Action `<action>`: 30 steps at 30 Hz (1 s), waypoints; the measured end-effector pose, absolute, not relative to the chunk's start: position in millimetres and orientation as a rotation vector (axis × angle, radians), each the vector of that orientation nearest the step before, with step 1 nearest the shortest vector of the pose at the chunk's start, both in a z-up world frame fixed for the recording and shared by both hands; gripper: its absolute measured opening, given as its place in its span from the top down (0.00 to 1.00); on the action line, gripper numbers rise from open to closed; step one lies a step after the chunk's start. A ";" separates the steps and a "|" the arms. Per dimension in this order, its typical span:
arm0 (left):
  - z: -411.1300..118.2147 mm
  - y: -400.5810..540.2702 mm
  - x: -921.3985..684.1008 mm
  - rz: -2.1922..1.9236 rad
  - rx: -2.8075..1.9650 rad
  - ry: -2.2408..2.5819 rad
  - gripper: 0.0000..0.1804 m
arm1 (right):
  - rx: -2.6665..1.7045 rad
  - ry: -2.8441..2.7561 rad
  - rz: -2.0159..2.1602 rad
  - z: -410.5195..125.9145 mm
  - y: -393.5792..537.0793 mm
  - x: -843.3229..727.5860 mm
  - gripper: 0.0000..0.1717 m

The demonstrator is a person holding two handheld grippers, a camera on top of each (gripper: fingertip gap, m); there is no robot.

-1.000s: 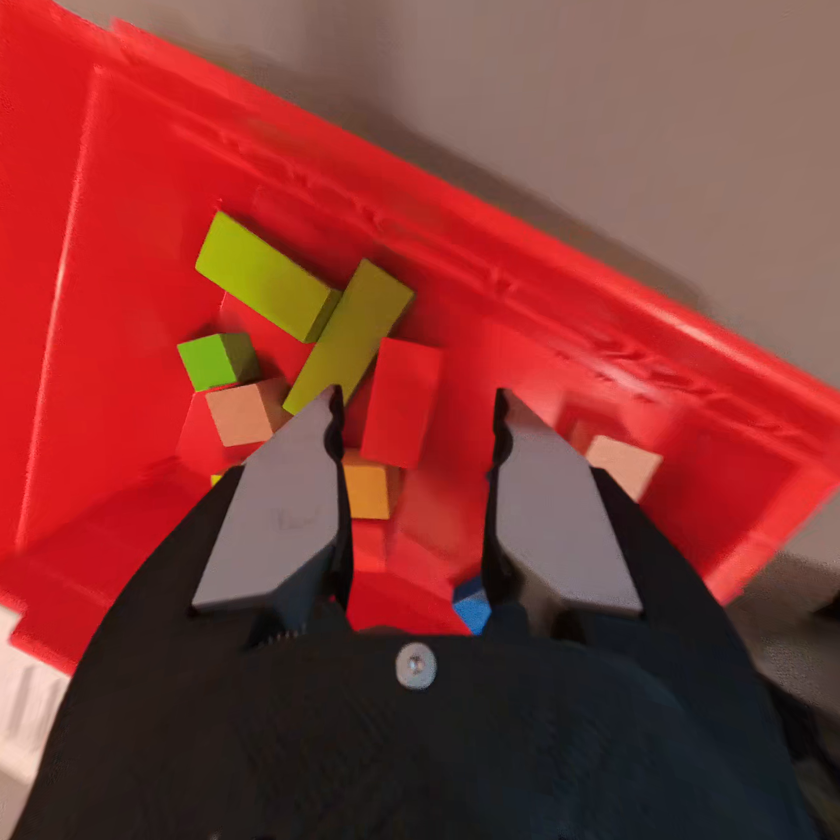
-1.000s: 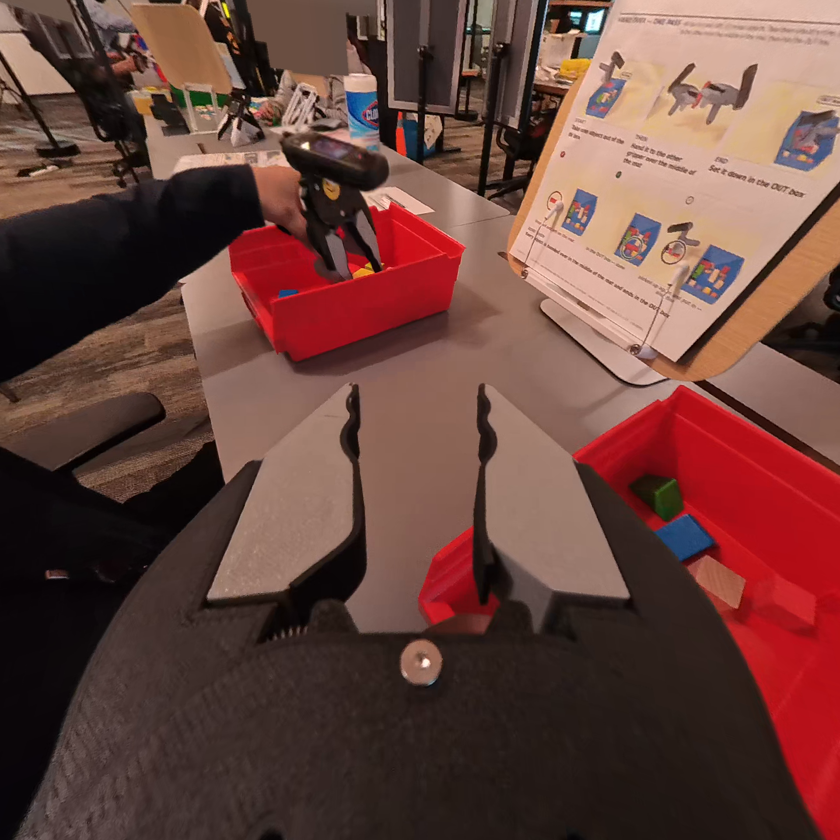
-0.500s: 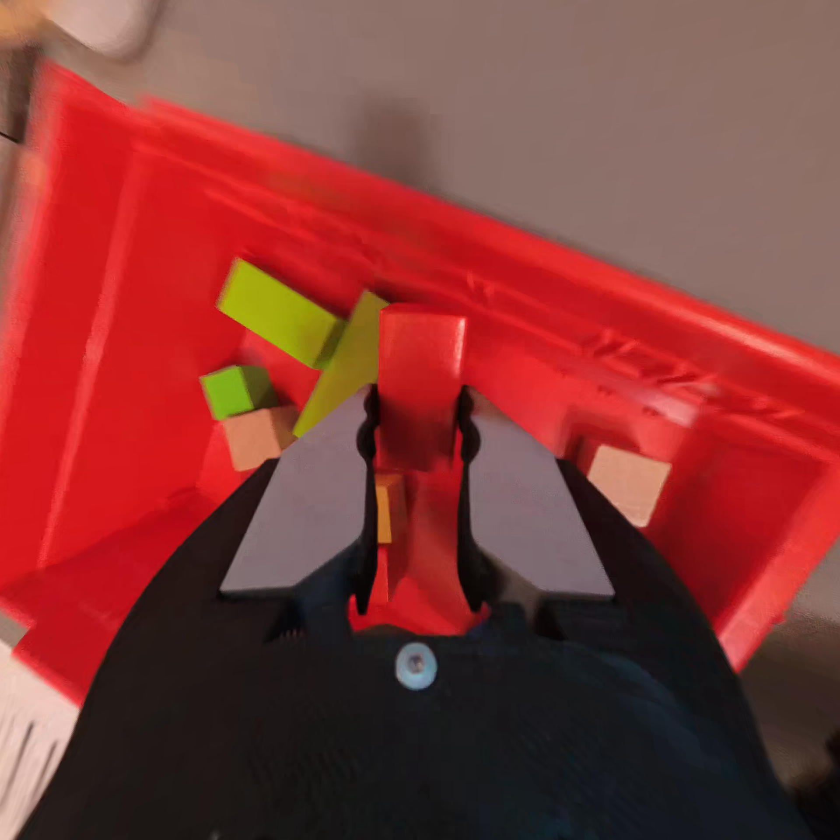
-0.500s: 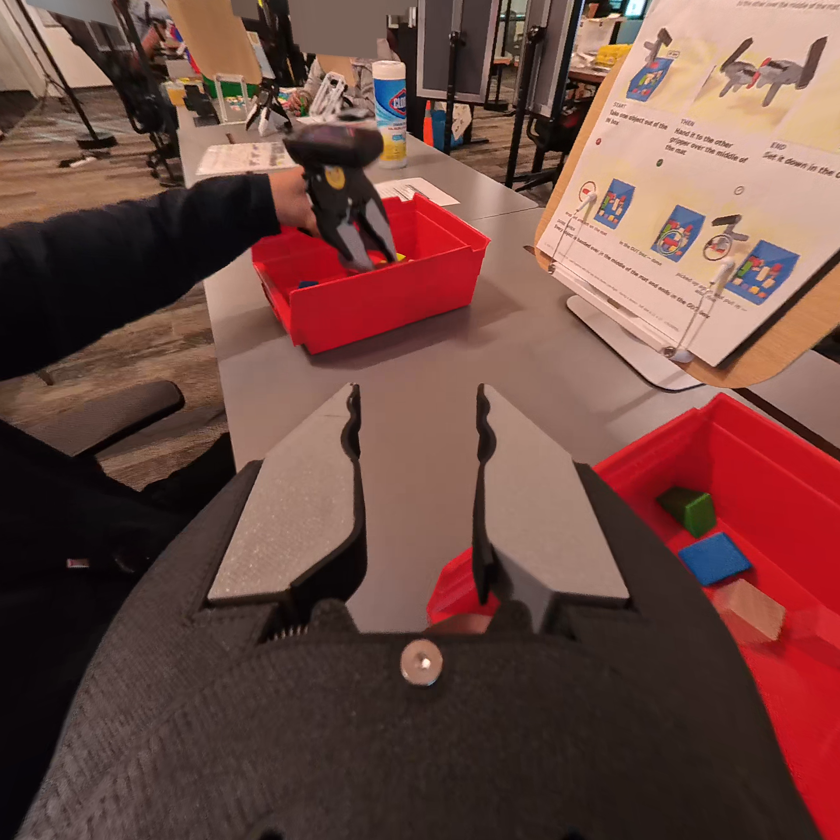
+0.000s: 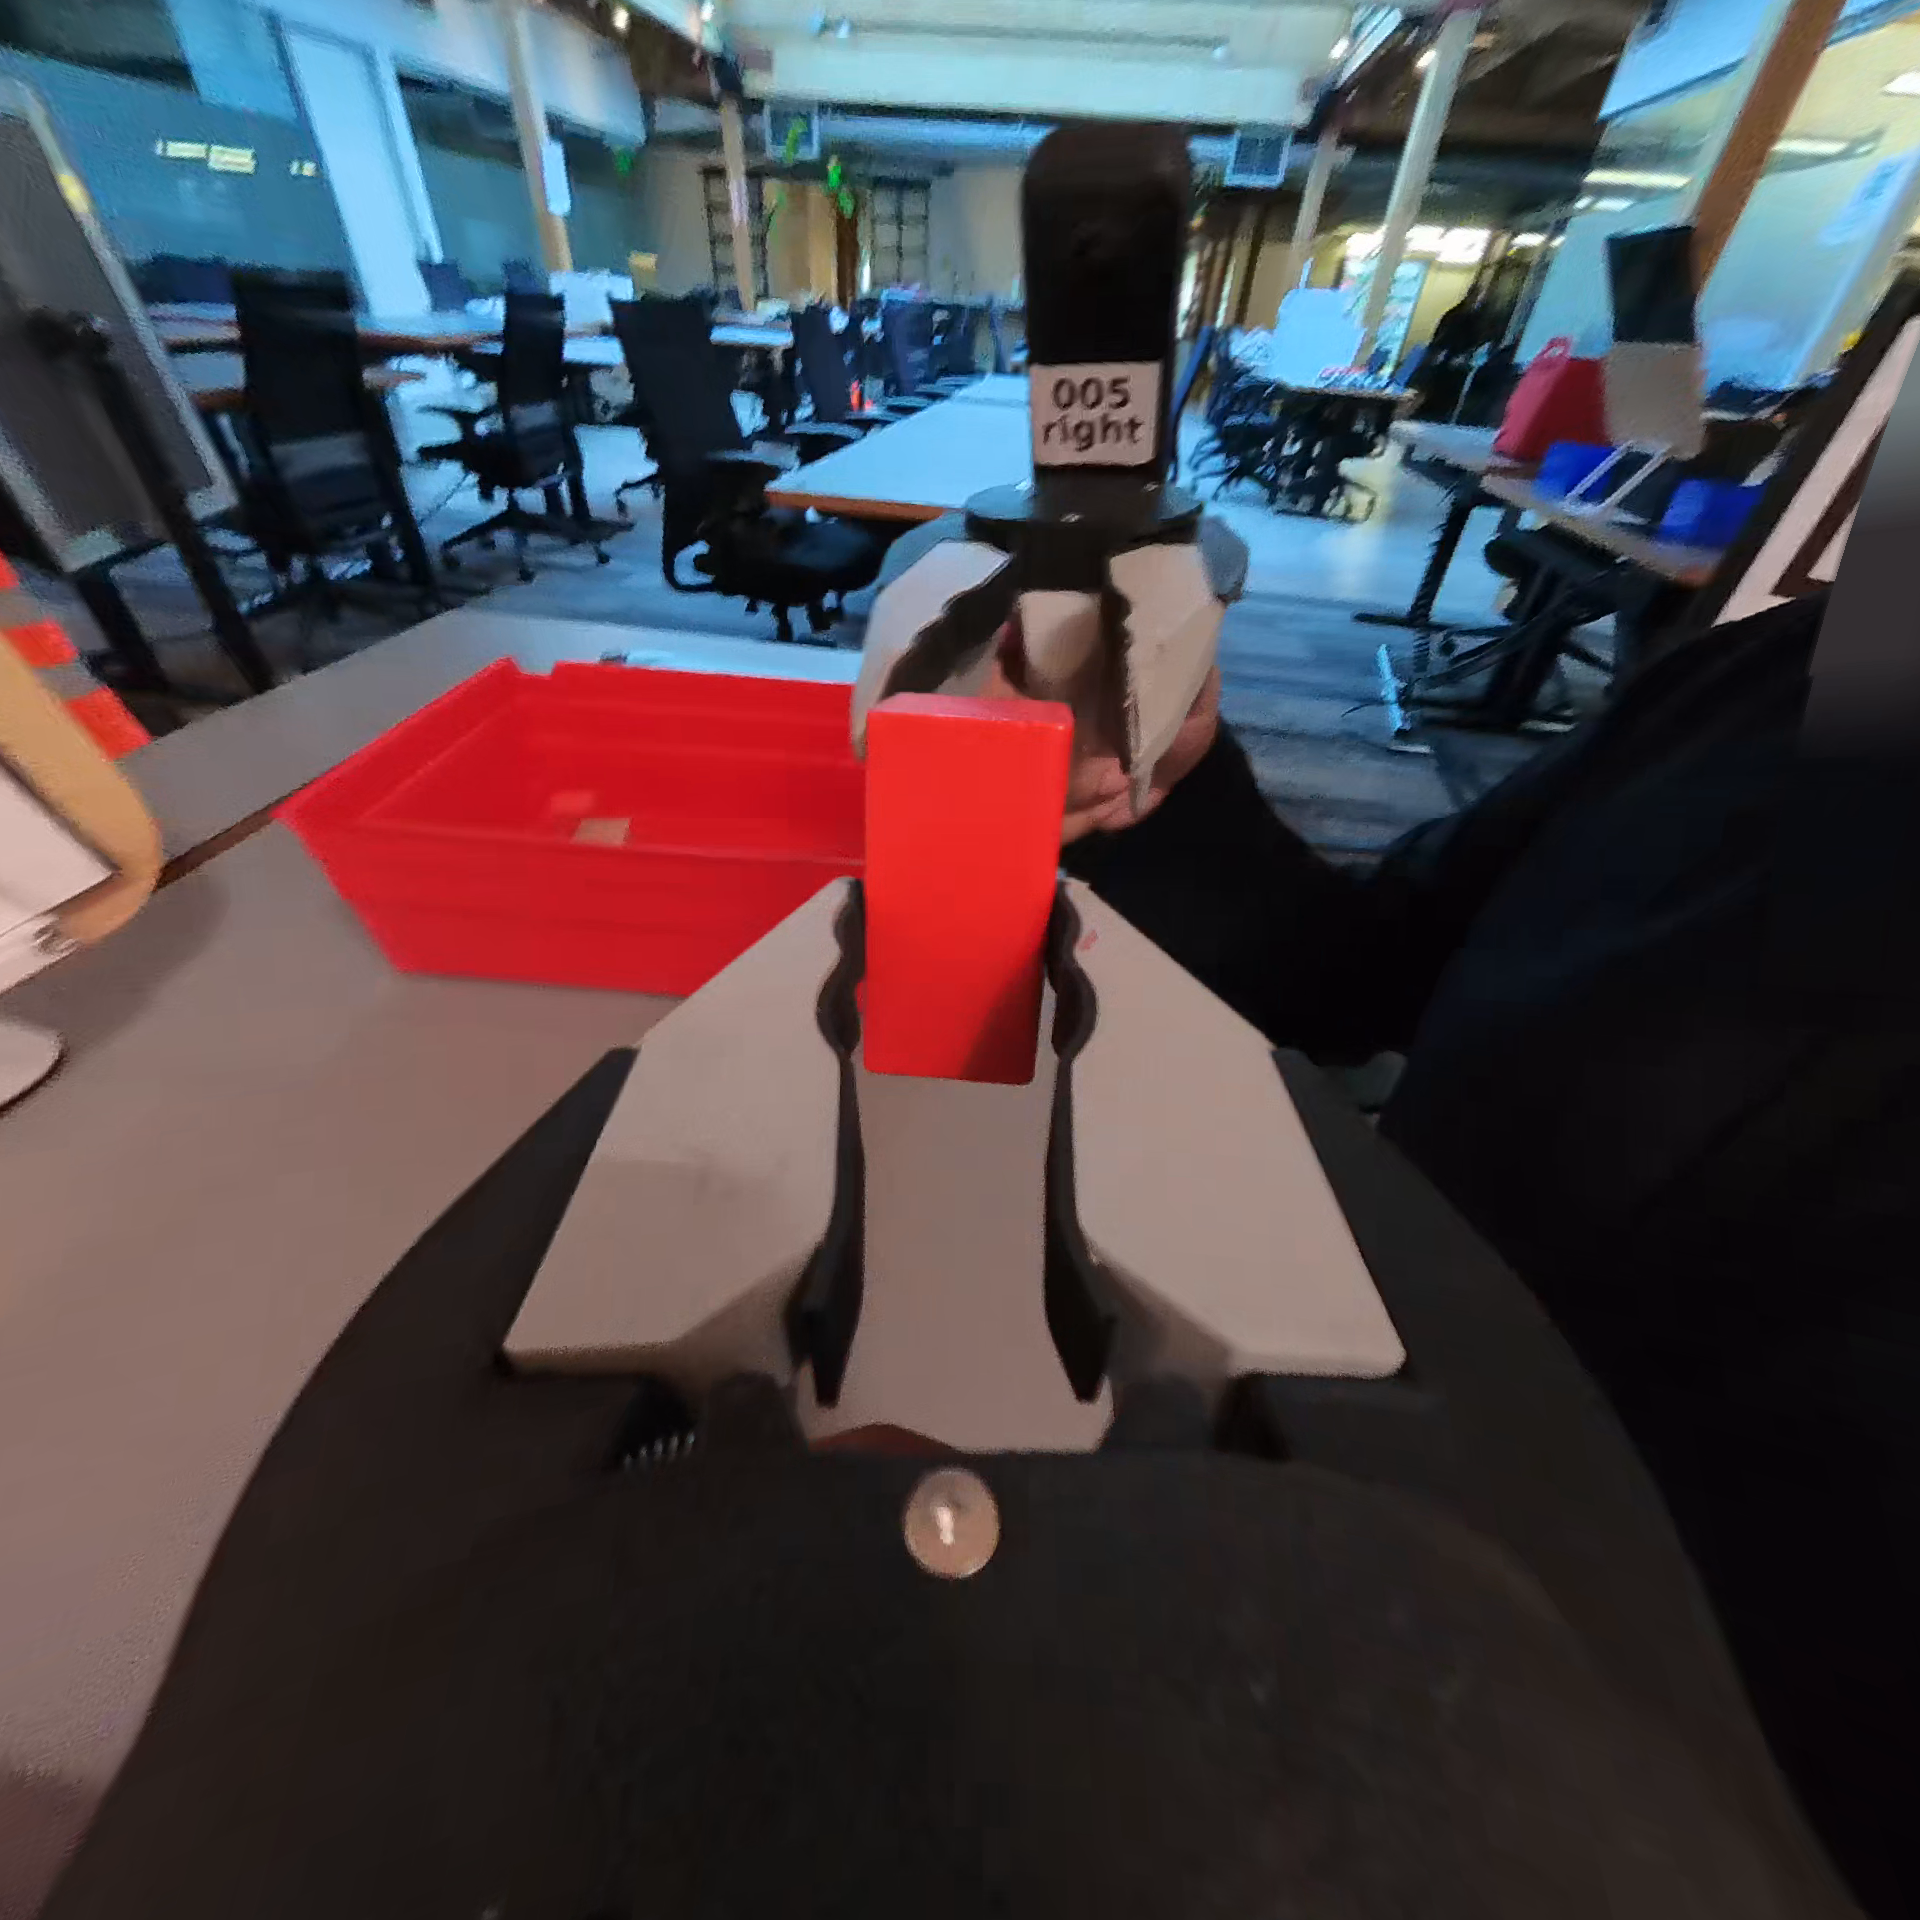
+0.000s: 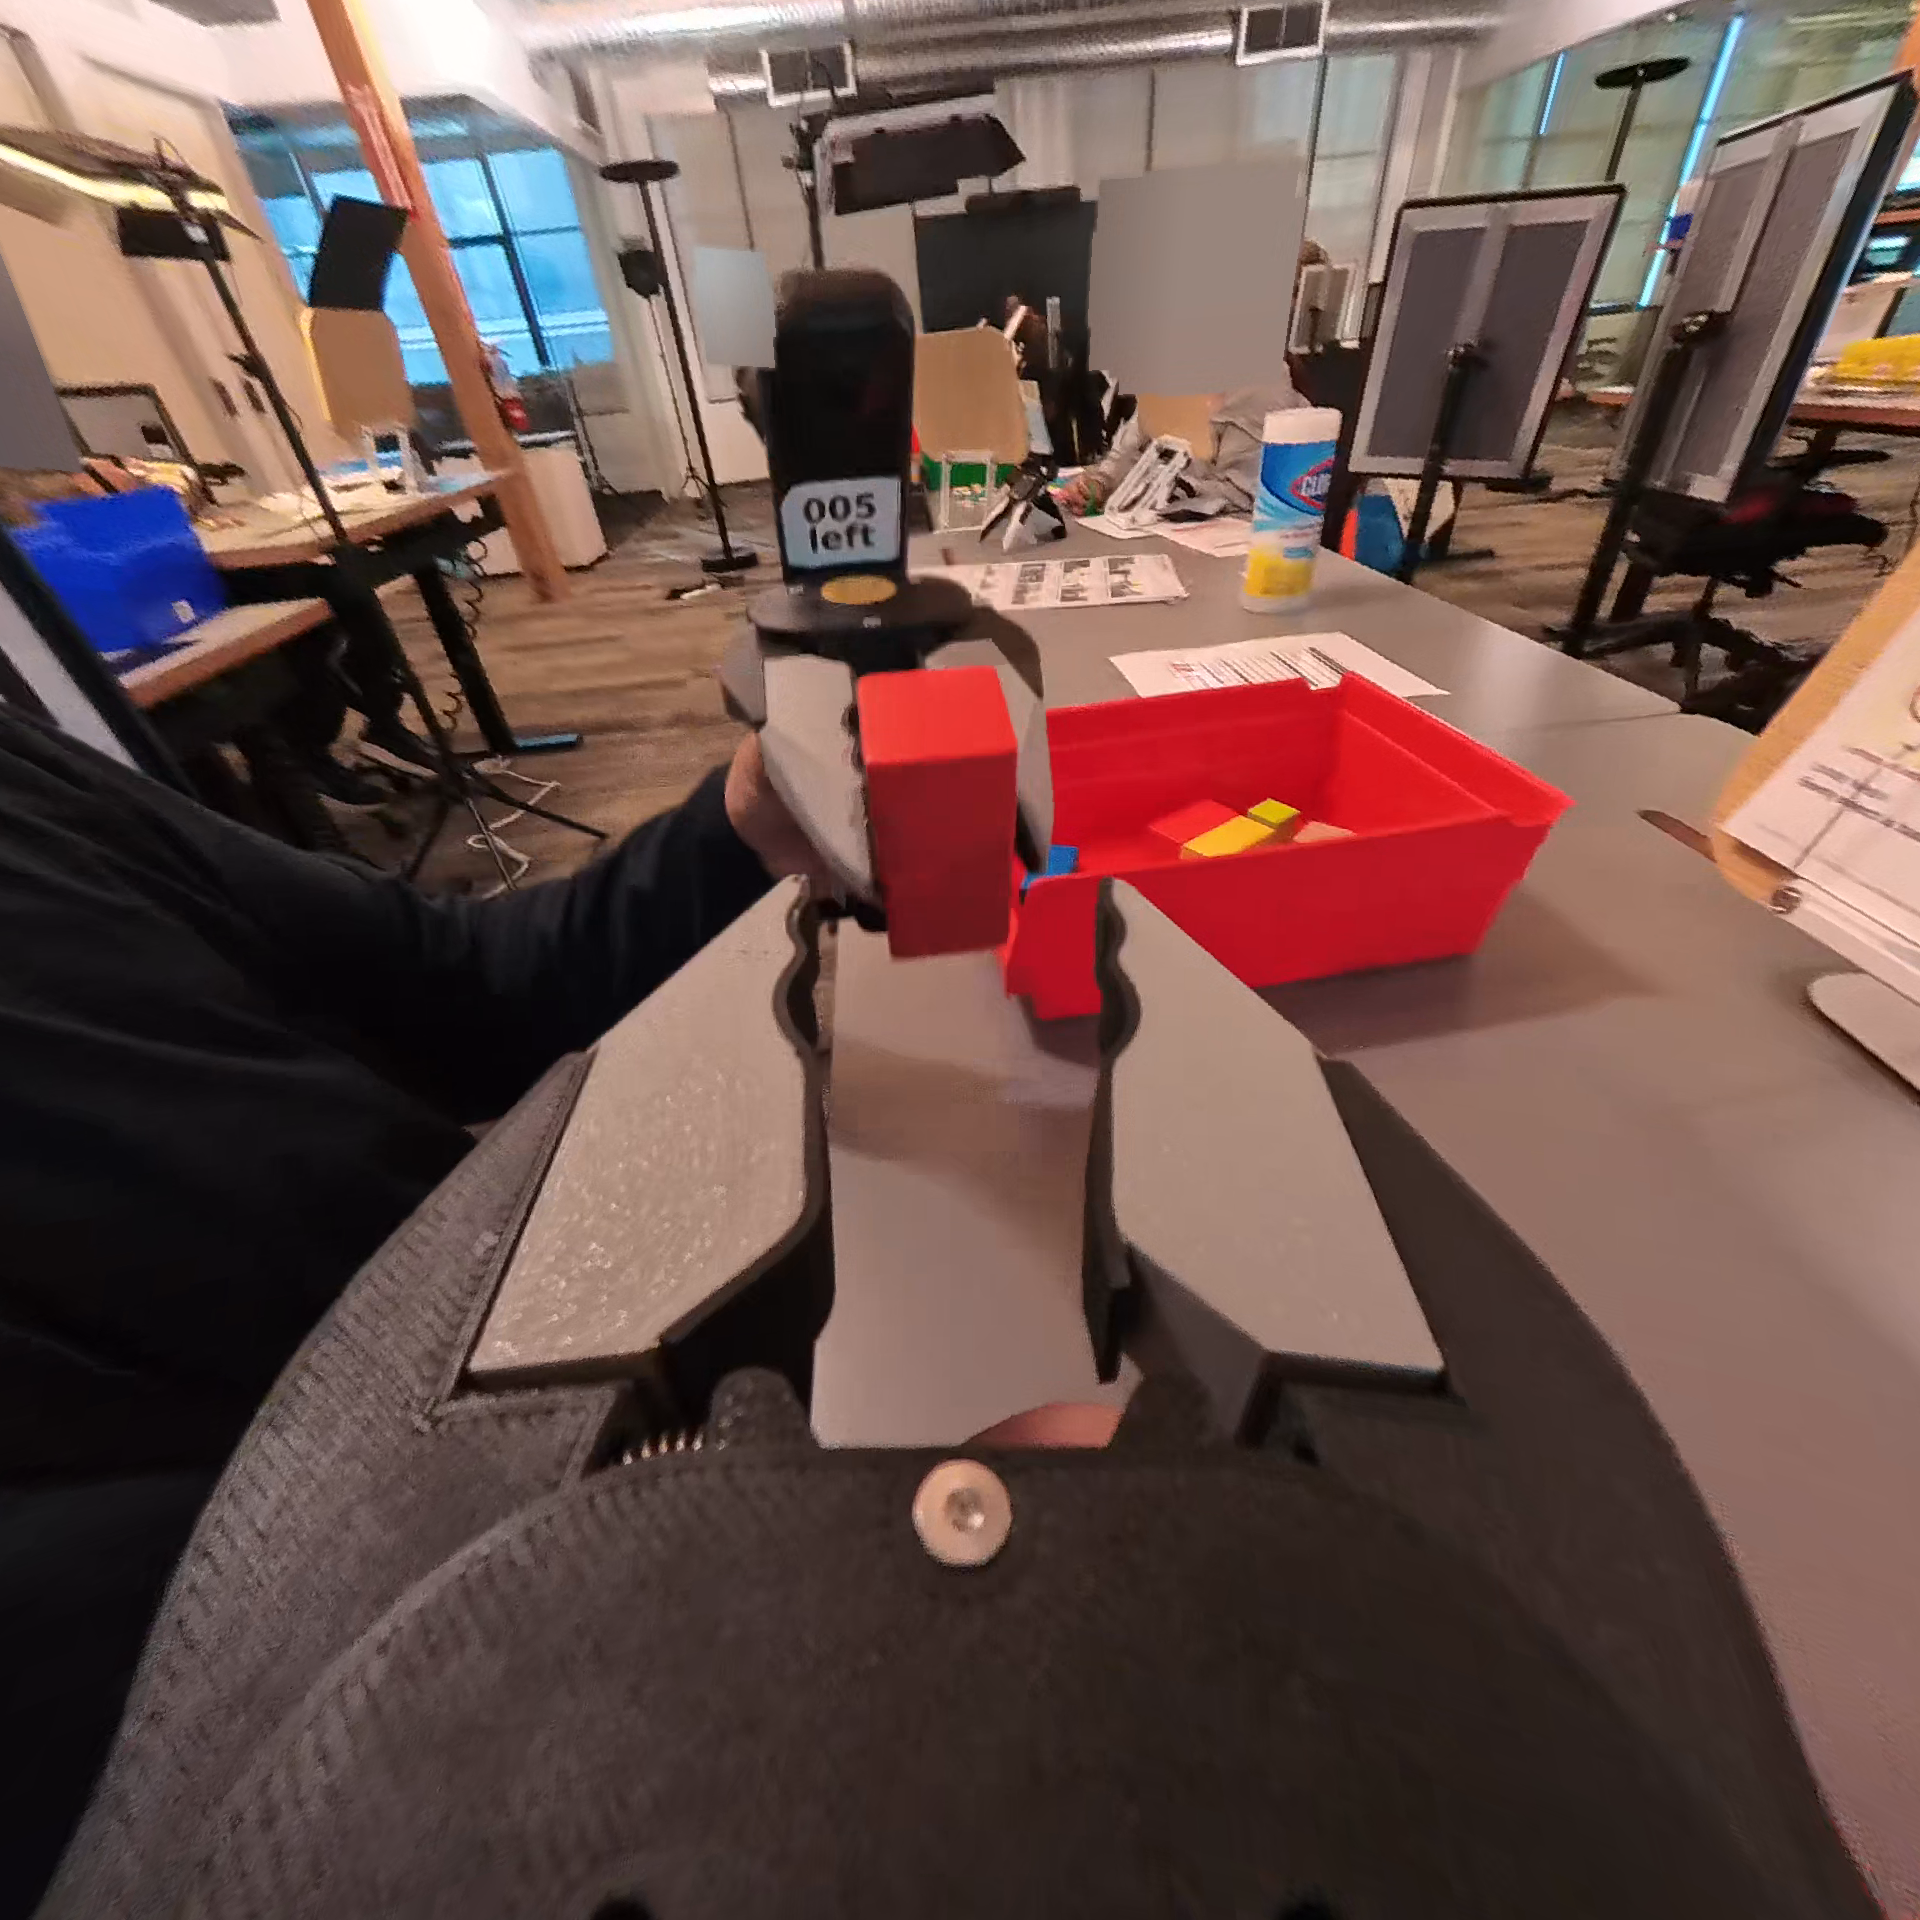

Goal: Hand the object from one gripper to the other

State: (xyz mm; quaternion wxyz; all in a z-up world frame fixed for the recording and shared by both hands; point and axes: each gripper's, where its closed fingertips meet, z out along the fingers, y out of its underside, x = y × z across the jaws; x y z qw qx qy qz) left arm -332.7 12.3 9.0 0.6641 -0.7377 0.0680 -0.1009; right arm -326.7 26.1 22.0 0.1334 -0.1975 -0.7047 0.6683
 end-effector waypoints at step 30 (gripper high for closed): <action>6.5 -48.2 -390.5 0.120 -1.753 -0.140 0.77 | -1.405 -2.252 0.360 -141.4 304.3 -438.8 0.82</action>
